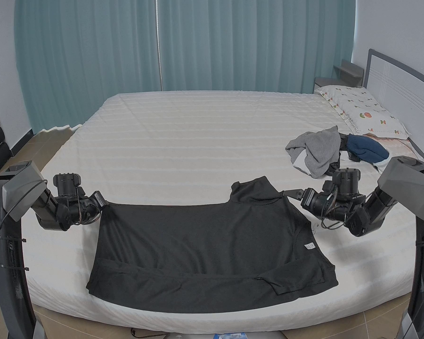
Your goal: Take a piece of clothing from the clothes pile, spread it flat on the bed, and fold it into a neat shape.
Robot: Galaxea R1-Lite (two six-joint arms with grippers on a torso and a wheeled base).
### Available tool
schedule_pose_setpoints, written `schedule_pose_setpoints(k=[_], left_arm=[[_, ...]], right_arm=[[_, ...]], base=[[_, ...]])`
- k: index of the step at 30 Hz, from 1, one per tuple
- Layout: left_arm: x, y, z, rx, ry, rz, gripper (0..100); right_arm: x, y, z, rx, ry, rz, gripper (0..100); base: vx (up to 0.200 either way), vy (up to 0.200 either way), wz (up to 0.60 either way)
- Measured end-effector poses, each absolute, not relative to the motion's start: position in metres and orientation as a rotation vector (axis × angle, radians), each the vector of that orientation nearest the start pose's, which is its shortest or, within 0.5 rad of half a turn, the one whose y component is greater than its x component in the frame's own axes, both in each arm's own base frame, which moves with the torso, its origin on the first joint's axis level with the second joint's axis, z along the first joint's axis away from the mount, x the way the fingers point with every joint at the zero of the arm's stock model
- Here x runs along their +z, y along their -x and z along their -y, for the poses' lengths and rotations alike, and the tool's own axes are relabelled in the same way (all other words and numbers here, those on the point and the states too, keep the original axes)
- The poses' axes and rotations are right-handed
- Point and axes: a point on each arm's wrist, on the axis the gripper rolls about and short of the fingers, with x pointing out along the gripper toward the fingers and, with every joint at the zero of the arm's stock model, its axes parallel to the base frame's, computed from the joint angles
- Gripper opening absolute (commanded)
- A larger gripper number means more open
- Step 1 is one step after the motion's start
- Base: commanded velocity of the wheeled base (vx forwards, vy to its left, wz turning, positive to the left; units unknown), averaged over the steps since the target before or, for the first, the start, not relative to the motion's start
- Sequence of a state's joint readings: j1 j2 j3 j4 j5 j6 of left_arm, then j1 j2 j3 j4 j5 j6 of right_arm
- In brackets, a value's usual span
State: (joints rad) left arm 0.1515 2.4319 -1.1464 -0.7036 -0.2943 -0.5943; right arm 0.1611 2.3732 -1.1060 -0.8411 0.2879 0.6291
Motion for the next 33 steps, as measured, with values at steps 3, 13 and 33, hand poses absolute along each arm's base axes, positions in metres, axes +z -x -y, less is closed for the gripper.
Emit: schedule_pose_setpoints(k=[3, 13, 33], left_arm=[[-0.003, -0.430, -0.060, 0.037, 0.710, -0.589, 0], [0.006, -0.429, -0.067, 0.046, 0.713, -0.558, 0], [0.008, -0.430, -0.071, 0.053, 0.716, -0.552, 0]], right_arm=[[0.026, -0.445, -0.078, 0.285, -0.609, -0.553, 100], [0.000, -0.484, -0.081, 0.262, -0.558, -0.591, 100], [-0.036, -0.451, -0.060, 0.243, -0.667, -0.707, 0]], base=[[0.000, 0.000, 0.00], [0.000, 0.000, 0.00], [0.000, 0.000, 0.00]])
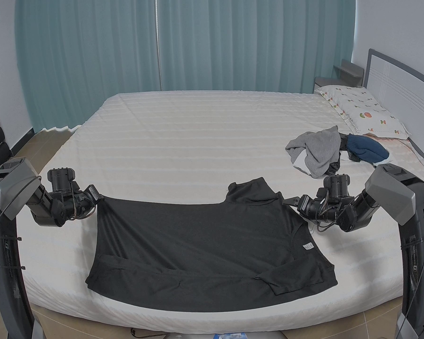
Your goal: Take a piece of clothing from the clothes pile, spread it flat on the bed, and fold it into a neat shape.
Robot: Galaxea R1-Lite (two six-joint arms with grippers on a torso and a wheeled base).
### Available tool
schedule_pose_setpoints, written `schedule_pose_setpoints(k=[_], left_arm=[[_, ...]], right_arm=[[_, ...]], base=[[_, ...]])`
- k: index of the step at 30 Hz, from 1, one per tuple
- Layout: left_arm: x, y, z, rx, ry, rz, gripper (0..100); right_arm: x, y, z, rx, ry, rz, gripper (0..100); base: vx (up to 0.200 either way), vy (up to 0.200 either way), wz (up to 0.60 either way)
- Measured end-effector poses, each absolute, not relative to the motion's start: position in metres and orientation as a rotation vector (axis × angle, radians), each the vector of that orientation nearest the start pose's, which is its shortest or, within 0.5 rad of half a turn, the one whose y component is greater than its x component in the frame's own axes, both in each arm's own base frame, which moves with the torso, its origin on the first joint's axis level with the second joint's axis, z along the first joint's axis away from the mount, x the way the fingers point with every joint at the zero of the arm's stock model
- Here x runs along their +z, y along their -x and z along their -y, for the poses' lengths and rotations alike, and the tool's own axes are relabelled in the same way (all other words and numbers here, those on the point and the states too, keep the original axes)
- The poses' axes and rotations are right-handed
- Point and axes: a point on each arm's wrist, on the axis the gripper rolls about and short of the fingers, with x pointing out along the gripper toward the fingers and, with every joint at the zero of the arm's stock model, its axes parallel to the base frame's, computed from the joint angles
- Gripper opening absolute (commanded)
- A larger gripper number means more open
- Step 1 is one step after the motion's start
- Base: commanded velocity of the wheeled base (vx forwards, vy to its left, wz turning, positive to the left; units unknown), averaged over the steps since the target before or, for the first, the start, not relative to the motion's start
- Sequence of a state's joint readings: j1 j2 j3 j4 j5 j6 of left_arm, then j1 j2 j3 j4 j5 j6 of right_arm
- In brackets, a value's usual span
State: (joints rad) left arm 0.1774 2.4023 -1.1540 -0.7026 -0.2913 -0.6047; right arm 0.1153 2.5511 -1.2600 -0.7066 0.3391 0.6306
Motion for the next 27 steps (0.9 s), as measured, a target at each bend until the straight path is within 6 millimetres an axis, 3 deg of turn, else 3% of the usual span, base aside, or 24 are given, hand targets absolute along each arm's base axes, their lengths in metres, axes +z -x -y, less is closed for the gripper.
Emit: schedule_pose_setpoints(k=[27], left_arm=[[0.007, -0.430, -0.070, 0.052, 0.716, -0.554, 0]], right_arm=[[-0.037, -0.437, -0.034, 0.172, -0.679, -0.732, 0]], base=[[0.000, 0.000, 0.00]])
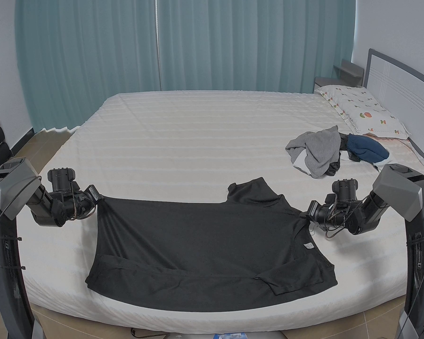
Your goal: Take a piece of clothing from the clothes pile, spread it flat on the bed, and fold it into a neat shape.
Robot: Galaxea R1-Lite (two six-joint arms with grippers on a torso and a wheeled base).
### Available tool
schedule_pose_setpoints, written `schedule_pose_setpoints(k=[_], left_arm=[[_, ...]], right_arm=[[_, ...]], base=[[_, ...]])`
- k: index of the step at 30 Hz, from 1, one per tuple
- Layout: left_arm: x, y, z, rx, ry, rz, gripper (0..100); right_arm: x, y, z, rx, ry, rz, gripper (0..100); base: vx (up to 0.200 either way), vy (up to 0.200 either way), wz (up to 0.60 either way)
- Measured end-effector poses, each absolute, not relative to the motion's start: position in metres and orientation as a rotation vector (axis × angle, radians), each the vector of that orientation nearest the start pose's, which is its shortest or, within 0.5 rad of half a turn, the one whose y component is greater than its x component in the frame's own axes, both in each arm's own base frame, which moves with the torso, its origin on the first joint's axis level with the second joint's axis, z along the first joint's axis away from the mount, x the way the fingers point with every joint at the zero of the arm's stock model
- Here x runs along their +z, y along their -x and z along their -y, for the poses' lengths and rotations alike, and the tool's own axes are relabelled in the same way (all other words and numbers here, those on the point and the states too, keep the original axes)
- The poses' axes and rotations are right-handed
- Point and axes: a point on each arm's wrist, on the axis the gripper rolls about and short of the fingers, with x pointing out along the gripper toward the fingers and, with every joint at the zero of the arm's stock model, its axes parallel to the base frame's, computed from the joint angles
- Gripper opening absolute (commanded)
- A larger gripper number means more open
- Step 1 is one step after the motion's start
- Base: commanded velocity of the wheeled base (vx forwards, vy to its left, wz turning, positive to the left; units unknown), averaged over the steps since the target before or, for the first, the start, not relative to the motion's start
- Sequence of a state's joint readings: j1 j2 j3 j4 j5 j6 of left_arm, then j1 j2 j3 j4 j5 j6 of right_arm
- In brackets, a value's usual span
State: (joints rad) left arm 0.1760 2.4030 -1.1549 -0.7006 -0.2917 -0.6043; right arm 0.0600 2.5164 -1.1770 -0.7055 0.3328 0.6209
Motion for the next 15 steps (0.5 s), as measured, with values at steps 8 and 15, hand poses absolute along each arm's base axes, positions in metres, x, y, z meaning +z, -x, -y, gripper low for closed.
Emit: schedule_pose_setpoints(k=[8, 15], left_arm=[[0.007, -0.430, -0.070, 0.054, 0.715, -0.556, 0], [0.006, -0.429, -0.070, 0.055, 0.715, -0.559, 0]], right_arm=[[-0.033, -0.439, -0.037, 0.186, -0.661, -0.719, 100], [-0.013, -0.456, -0.046, 0.219, -0.631, -0.682, 100]], base=[[0.000, 0.000, 0.00], [0.000, 0.000, 0.00]])
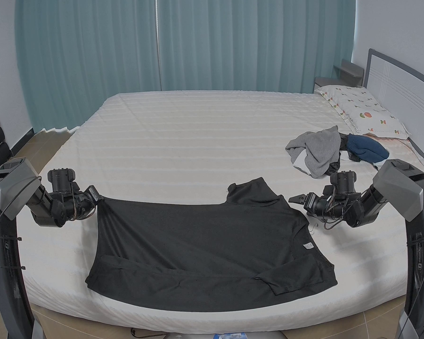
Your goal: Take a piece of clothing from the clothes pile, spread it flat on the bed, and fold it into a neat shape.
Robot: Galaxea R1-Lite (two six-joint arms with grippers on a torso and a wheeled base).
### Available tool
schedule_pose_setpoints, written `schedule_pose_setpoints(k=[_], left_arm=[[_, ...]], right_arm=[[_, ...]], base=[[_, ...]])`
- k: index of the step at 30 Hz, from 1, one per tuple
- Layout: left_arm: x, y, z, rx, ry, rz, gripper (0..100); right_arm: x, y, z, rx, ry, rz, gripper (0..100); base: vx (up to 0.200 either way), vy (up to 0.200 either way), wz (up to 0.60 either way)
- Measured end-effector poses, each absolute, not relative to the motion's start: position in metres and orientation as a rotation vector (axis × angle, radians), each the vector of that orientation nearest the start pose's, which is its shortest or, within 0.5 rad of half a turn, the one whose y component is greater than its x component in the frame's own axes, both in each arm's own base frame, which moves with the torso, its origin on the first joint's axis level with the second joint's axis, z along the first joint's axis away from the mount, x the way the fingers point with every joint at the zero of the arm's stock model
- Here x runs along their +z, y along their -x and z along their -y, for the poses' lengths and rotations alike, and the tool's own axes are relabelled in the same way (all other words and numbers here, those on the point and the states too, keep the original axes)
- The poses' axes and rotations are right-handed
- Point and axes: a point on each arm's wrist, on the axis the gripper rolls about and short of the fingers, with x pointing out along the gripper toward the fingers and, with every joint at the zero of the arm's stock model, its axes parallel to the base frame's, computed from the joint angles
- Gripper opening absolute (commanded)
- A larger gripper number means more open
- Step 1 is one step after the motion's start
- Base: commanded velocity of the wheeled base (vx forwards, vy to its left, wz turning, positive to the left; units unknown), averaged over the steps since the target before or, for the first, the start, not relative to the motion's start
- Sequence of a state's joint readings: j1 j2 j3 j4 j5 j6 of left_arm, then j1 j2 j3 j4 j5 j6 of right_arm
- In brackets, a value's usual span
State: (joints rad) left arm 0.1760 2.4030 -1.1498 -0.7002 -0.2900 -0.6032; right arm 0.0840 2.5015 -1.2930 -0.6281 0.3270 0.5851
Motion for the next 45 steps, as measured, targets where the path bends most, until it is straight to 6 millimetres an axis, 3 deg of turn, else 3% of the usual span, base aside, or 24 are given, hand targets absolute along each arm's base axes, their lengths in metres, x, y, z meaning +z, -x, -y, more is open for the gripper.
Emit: schedule_pose_setpoints(k=[7, 16, 17, 28, 45], left_arm=[[0.006, -0.428, -0.070, 0.055, 0.715, -0.560, 0], [0.006, -0.428, -0.070, 0.056, 0.715, -0.561, 0], [0.006, -0.428, -0.070, 0.056, 0.715, -0.562, 0], [0.006, -0.429, -0.070, 0.055, 0.715, -0.559, 0], [0.009, -0.429, -0.070, 0.069, 0.704, -0.544, 0]], right_arm=[[0.001, -0.479, -0.068, 0.267, -0.585, -0.633, 100], [-0.011, -0.505, -0.085, 0.255, -0.617, -0.621, 100], [-0.013, -0.506, -0.086, 0.254, -0.625, -0.623, 0], [-0.025, -0.506, -0.092, 0.240, -0.676, -0.649, 0], [-0.004, -0.509, -0.079, 0.182, -0.700, -0.568, 0]], base=[[0.000, 0.000, 0.00], [0.000, 0.000, 0.00], [0.000, 0.000, 0.00], [0.000, 0.000, 0.00], [0.000, 0.000, 0.00]])
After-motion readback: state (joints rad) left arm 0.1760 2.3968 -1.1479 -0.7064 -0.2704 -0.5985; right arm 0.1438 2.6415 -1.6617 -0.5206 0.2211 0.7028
